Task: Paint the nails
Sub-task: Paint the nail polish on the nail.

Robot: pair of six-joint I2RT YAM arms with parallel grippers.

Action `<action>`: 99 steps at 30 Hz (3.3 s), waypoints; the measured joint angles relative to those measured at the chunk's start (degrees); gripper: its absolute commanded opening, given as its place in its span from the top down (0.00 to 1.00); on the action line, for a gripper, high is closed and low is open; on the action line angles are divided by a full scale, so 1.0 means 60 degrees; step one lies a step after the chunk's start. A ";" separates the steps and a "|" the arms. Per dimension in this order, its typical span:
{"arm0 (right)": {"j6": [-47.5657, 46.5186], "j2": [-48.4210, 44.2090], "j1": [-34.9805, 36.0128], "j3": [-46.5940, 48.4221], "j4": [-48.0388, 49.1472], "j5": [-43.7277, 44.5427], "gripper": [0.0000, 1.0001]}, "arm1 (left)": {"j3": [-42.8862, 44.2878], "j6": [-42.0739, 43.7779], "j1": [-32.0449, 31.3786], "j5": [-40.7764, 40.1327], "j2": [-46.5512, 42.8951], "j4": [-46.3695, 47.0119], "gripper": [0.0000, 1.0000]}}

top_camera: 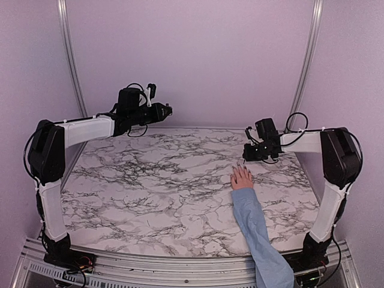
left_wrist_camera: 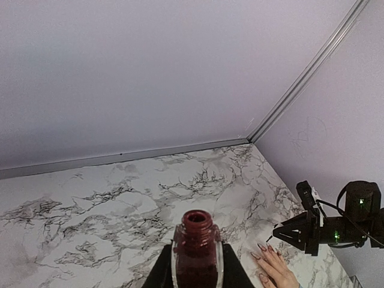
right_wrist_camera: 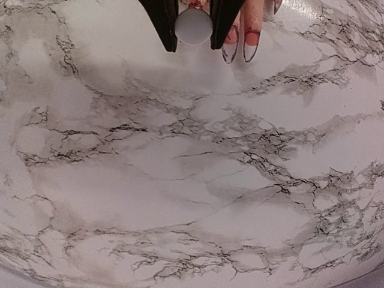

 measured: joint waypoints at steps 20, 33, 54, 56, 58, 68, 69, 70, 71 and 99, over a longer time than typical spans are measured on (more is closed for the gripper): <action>-0.0004 -0.0444 0.0000 -0.0069 -0.0390 -0.0011 1.00 | -0.0342 -0.0051 0.0000 -0.0004 -0.0109 0.0015 1.00; -0.0036 -0.0441 0.0000 -0.0069 -0.0557 -0.0011 1.00 | -0.0342 -0.0109 0.0000 -0.0004 -0.0109 0.0022 1.00; -0.0055 -0.0215 0.0055 -0.0062 -0.0692 -0.0055 1.00 | -0.0437 -0.0109 0.0000 -0.0007 -0.0160 0.0084 1.00; -0.0066 -0.0171 0.0055 -0.0062 -0.0696 -0.0058 1.00 | -0.0437 -0.0106 0.0000 -0.0007 -0.0160 0.0084 1.00; -0.0073 -0.0138 0.0055 -0.0062 -0.0699 -0.0058 1.00 | -0.0437 -0.0106 0.0000 -0.0007 -0.0160 0.0084 1.00; -0.0069 -0.0069 0.0055 -0.0007 -0.0758 0.0058 1.00 | -0.0437 -0.0106 0.0000 -0.0007 -0.0160 0.0084 1.00; -0.0069 -0.0069 0.0055 -0.0007 -0.0758 0.0080 1.00 | -0.0437 -0.0109 0.0000 -0.0007 -0.0160 0.0084 1.00; -0.0069 -0.0069 0.0055 -0.0007 -0.0758 0.0106 1.00 | -0.0437 -0.0106 0.0000 -0.0007 -0.0160 0.0084 1.00; -0.0069 -0.0069 0.0055 -0.0007 -0.0758 0.0138 1.00 | -0.0437 -0.0109 0.0000 -0.0007 -0.0160 0.0084 1.00; -0.0495 -0.0157 0.0291 -0.0007 -0.0754 0.0481 1.00 | -0.0437 -0.0142 0.0000 -0.0004 -0.0160 0.0138 1.00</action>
